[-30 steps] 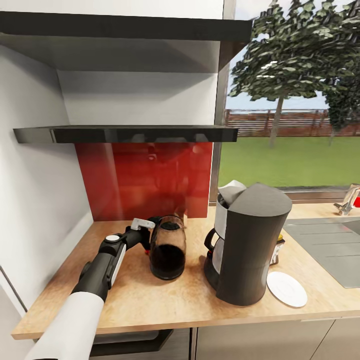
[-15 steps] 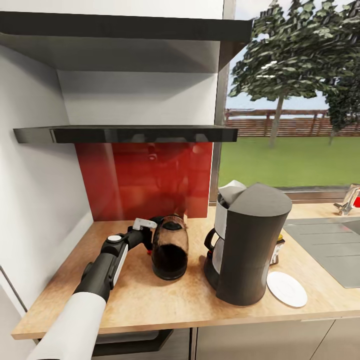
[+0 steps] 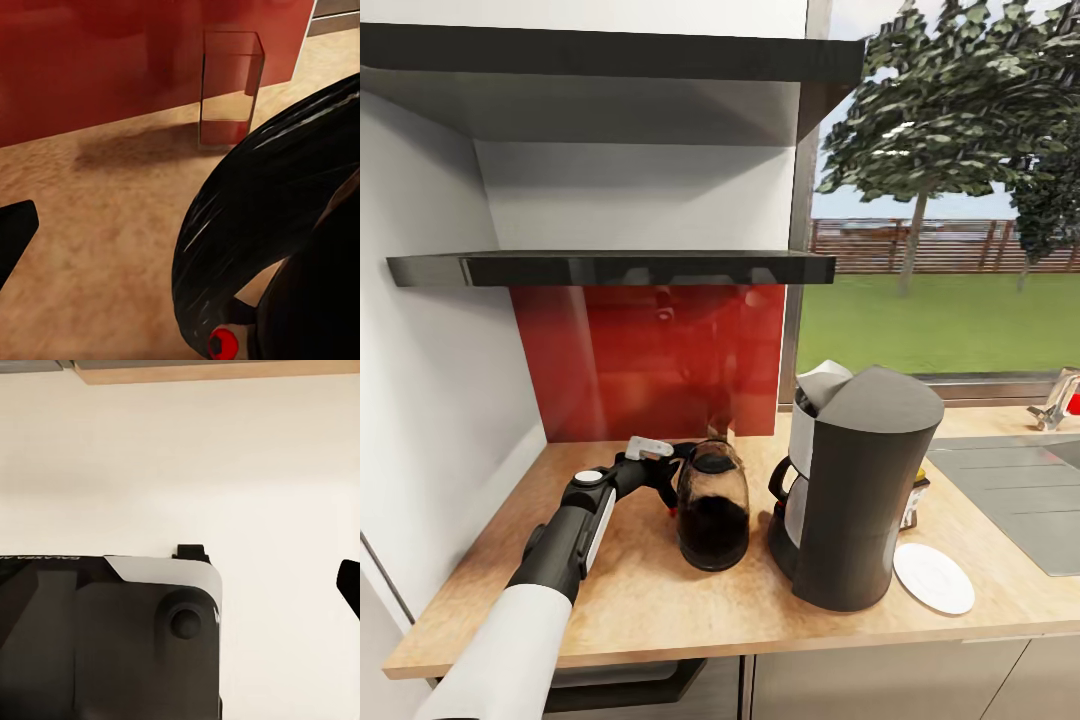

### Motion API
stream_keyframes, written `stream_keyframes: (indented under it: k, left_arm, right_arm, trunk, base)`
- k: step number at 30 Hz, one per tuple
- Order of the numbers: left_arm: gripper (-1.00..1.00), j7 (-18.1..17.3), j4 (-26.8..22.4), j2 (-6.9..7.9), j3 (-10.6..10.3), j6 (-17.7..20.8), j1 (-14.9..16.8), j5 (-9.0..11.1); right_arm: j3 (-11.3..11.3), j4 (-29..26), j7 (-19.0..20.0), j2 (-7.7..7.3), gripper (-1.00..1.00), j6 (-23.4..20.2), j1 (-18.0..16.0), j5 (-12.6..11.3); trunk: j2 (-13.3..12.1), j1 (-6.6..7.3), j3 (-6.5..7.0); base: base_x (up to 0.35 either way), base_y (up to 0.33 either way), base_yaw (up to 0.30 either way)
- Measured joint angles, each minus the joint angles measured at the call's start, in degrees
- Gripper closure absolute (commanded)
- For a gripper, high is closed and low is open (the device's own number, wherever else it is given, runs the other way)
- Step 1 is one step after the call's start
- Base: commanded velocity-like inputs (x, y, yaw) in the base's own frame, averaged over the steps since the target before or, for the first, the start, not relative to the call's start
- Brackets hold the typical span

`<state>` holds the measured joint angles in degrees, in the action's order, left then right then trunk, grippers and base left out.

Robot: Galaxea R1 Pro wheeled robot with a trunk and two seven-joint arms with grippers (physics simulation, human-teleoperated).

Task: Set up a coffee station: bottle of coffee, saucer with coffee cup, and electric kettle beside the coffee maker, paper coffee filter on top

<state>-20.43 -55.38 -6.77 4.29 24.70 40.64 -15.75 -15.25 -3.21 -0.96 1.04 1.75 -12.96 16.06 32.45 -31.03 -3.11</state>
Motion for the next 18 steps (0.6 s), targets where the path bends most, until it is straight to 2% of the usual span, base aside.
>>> stream_keyframes:
  k: [18]
  left_arm:
    - [-1.0,-0.02,1.26,-0.06,-0.06,-0.23,-0.34,-0.12]
  right_arm:
    - [0.0,0.0,0.0,0.0,-1.0,0.0,0.0,0.0]
  trunk:
    - [0.0,0.0,0.0]
  base:
    - [0.0,0.0,0.0]
